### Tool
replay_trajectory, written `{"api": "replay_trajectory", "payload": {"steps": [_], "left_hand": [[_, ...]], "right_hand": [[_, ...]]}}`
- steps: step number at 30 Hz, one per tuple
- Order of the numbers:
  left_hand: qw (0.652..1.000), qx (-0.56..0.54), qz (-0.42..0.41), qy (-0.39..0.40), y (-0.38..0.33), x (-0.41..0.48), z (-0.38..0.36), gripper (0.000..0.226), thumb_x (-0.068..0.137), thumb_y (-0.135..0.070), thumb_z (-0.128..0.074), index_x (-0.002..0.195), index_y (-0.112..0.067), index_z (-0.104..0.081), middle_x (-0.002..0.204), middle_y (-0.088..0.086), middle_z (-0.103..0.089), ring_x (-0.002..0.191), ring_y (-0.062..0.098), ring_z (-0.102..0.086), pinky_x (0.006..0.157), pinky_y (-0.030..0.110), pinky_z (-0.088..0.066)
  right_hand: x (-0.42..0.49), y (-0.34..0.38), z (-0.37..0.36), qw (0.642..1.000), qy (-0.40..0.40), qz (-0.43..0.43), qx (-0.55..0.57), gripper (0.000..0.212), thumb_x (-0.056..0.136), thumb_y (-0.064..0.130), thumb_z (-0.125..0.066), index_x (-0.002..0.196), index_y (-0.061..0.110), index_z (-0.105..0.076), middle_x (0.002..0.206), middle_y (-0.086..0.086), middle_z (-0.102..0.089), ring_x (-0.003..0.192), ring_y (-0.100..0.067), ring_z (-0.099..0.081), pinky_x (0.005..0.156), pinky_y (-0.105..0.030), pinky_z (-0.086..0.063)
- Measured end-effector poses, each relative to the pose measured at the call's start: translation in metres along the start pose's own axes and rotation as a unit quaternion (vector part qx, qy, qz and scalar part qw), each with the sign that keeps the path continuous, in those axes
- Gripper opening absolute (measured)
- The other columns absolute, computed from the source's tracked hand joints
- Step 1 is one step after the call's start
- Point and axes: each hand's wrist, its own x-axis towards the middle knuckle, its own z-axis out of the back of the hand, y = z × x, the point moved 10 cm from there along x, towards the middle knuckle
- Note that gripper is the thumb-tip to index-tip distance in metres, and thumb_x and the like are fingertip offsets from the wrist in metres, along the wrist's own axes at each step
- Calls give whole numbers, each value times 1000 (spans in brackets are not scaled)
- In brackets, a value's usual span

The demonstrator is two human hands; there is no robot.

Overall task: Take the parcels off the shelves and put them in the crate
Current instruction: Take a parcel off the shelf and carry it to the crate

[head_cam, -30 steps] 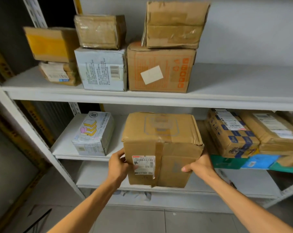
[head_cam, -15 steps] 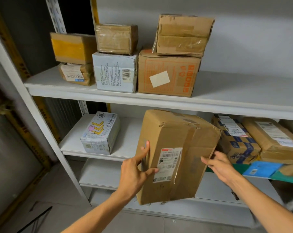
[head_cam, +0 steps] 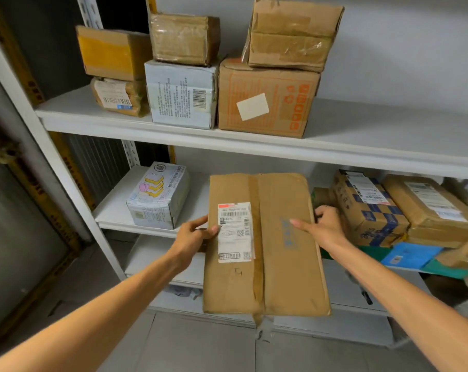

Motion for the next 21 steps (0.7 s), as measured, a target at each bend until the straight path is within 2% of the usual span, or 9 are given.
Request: {"api": "replay_trajectory", "payload": {"steps": [3, 5, 7, 10, 13, 16, 18, 20, 21], "left_hand": [[999, -5, 45, -7, 20, 8, 10, 25, 94, -9, -58, 118, -14, -64, 84, -2, -76, 69, 11, -70, 57, 22, -55], [997, -17, 71, -23, 33, 13, 18, 21, 97, -6, -51, 113, -12, -64, 79, -3, -75, 68, 10, -68, 55, 21, -53], [993, -39, 102, -44, 51, 14, 25, 22, 99, -3, -44, 112, -9, -62, 83, 1, -71, 75, 14, -65, 62, 25, -52], [987, -63, 137, -59, 65, 15, 28, 23, 102, -2, -38, 109, -9, -59, 90, 7, -66, 82, 18, -61, 70, 30, -50], [988, -59, 136, -50, 59, 18, 26, 18, 102, -10, -43, 108, -7, -60, 91, 8, -67, 83, 21, -61, 75, 32, -50], [989, -56, 133, -21, 48, 13, 19, 29, 99, -32, -50, 99, -9, -67, 90, 13, -71, 80, 25, -65, 75, 34, -52], [986, -95, 138, -4, 43, 7, 16, 35, 98, -40, -46, 95, -13, -68, 86, 15, -71, 76, 27, -65, 79, 36, -47], [990, -92, 104, 8, 32, 7, 16, 38, 98, -43, -43, 96, -15, -69, 82, 10, -73, 73, 22, -67, 78, 34, -47], [994, -65, 83, 10, 25, 6, 17, 40, 99, -44, -41, 97, -17, -71, 81, 7, -73, 72, 19, -68, 76, 32, -47]], "right_hand": [[-9, 15, 3, 999, -4, 30, 19, 46, 71, 18, -85, 107, 1, -64, 105, -23, -67, 88, -25, -67, 74, -32, -57], [-24, 30, 1, 993, 28, 85, 73, 39, 79, 10, -76, 116, 4, -67, 117, -14, -68, 92, -4, -62, 70, -7, -46], [-41, 48, -9, 980, 94, 150, 87, 38, 85, 16, -69, 122, 21, -64, 128, 2, -61, 106, 13, -52, 84, 0, -32], [-56, 63, -25, 958, 189, 193, 91, 44, 86, 36, -62, 130, 39, -54, 144, 14, -46, 128, 11, -37, 108, -19, -23], [-45, 61, -21, 960, 204, 171, 90, 54, 86, 44, -55, 138, 37, -47, 145, 11, -46, 132, -6, -41, 109, -28, -32], [-30, 41, -12, 963, 183, 117, 158, 44, 90, 40, -53, 133, 30, -55, 119, 18, -65, 110, 4, -57, 81, -9, -45], [-21, 20, -10, 962, 162, 25, 218, 32, 86, 46, -55, 103, 26, -73, 81, 11, -73, 76, -4, -68, 63, -17, -50], [-15, -2, -9, 950, 145, -81, 265, 44, 90, 52, -49, 67, 19, -66, 55, 0, -63, 49, -15, -60, 53, -27, -51], [-13, -11, -9, 943, 142, -117, 276, 50, 94, 53, -43, 65, 17, -61, 52, -2, -62, 45, -18, -59, 50, -29, -52]]}}
